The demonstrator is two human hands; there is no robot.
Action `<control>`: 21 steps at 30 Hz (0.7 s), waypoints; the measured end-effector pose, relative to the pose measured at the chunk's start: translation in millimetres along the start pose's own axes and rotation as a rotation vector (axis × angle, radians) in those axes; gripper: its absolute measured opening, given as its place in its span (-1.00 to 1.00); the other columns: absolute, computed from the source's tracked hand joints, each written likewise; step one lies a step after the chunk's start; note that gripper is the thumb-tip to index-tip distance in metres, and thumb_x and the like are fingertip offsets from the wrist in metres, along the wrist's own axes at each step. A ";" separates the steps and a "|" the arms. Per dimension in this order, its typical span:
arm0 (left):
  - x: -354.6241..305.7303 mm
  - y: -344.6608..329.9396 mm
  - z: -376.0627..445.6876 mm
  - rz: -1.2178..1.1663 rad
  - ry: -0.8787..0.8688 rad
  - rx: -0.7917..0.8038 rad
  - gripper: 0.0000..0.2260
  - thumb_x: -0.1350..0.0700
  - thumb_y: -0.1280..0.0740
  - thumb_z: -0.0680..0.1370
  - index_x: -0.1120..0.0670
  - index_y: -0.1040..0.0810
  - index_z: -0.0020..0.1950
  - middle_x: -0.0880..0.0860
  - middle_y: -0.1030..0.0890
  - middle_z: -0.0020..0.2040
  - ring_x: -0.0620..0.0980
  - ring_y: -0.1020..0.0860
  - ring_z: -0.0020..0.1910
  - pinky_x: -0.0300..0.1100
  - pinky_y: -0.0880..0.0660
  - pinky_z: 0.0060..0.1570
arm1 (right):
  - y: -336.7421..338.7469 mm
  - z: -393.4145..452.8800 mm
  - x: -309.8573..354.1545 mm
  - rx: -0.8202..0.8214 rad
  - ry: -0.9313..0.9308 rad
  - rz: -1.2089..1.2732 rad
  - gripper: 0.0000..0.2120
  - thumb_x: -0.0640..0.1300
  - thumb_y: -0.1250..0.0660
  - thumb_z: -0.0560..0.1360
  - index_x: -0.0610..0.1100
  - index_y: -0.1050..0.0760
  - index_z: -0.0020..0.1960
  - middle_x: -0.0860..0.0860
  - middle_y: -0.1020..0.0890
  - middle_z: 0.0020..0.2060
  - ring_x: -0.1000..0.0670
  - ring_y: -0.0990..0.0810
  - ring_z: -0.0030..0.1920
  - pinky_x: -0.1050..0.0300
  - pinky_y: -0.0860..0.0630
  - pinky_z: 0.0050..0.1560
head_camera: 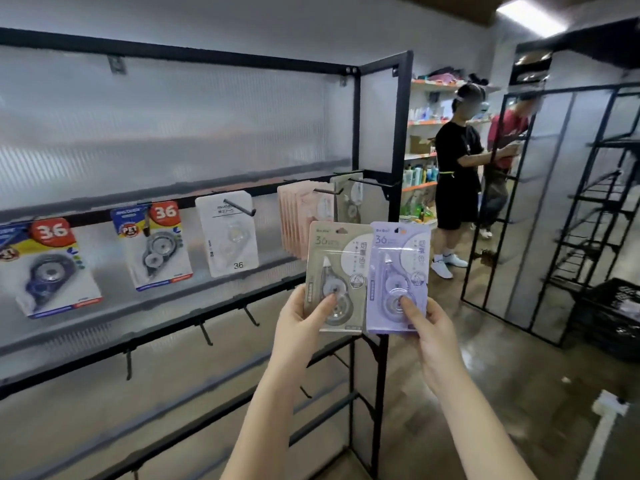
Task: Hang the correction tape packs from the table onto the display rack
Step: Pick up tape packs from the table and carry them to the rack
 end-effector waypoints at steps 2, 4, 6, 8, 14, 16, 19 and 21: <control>6.0 -16.5 24.0 -0.008 -0.012 0.039 -0.83 0.13 -0.36 0.55 -0.06 -0.55 0.12 -0.09 -0.70 -0.01 -0.15 -0.65 -0.02 -0.36 -0.51 -0.09 | 9.6 19.2 1.3 -0.049 0.022 0.007 -0.94 -0.19 -0.33 0.51 -0.07 -0.54 -0.05 0.08 -0.69 -0.21 0.10 -0.64 -0.20 0.23 -0.55 -0.16; 10.0 -31.5 47.3 0.003 -0.026 0.081 -0.84 0.12 -0.37 0.55 -0.07 -0.55 0.11 -0.10 -0.69 -0.01 -0.14 -0.65 -0.01 -0.30 -0.53 -0.02 | 15.8 37.6 4.2 -0.076 0.044 0.013 -0.92 -0.18 -0.33 0.51 -0.05 -0.54 -0.01 0.11 -0.70 -0.21 0.13 -0.65 -0.19 0.23 -0.56 -0.13; 14.5 -44.9 68.6 0.009 -0.036 0.109 -0.86 0.11 -0.37 0.55 -0.09 -0.56 0.07 -0.09 -0.69 -0.02 -0.13 -0.64 -0.01 -0.25 -0.54 0.02 | 21.1 54.3 6.9 -0.104 0.054 0.005 -0.90 -0.15 -0.35 0.50 -0.03 -0.54 0.01 0.10 -0.70 -0.17 0.07 -0.65 -0.14 0.10 -0.54 -0.02; 18.7 -55.7 90.3 0.007 -0.056 0.121 -0.86 0.12 -0.37 0.55 -0.12 -0.55 0.03 -0.10 -0.69 -0.03 -0.15 -0.64 -0.01 -0.35 -0.53 -0.07 | 26.6 70.2 8.9 -0.137 0.070 -0.007 -0.89 -0.11 -0.37 0.48 -0.01 -0.55 0.01 0.10 -0.69 -0.14 0.03 -0.63 -0.09 -0.01 -0.51 0.09; 28.5 -90.2 139.8 -0.024 -0.065 0.116 -0.71 0.13 -0.38 0.55 -0.26 -0.38 -0.12 -0.38 -0.52 -0.20 -0.56 -0.49 -0.25 -0.59 -0.38 -0.27 | 38.9 106.4 10.1 -0.131 0.082 -0.012 -0.72 0.02 -0.41 0.34 -0.01 -0.56 0.03 0.11 -0.71 -0.11 0.02 -0.64 -0.01 -0.11 -0.48 0.25; 36.1 -100.7 152.5 -0.008 -0.066 0.096 -0.77 0.11 -0.38 0.55 -0.24 -0.46 -0.05 -0.32 -0.61 -0.16 -0.46 -0.55 -0.14 -0.52 -0.44 -0.13 | 43.9 120.6 9.0 -0.115 0.078 -0.015 -0.74 0.00 -0.41 0.36 -0.01 -0.56 0.03 0.10 -0.71 -0.11 0.03 -0.64 -0.02 -0.10 -0.49 0.24; 44.6 -113.8 166.2 0.005 -0.060 0.056 -0.84 0.10 -0.38 0.54 -0.13 -0.54 0.07 -0.14 -0.67 0.02 -0.19 -0.62 0.02 -0.24 -0.50 0.06 | 50.7 145.0 5.7 -0.065 0.072 -0.028 -0.72 0.03 -0.40 0.34 0.01 -0.56 0.04 0.13 -0.71 -0.11 0.09 -0.66 -0.06 -0.01 -0.52 0.16; 47.8 -121.4 173.3 -0.002 -0.069 0.014 -0.85 0.10 -0.38 0.54 -0.09 -0.55 0.08 -0.11 -0.68 0.02 -0.16 -0.63 0.02 -0.18 -0.52 0.09 | 54.6 160.1 2.8 -0.016 0.072 -0.027 -0.80 -0.03 -0.39 0.40 0.01 -0.55 0.02 0.13 -0.71 -0.14 0.15 -0.66 -0.11 0.10 -0.55 0.08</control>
Point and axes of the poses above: each hand's wrist, its own z-axis towards the middle knuckle, its own y-axis out of the back of the hand, x = y × z, the point moved 4 cm from there along z, towards the middle knuckle
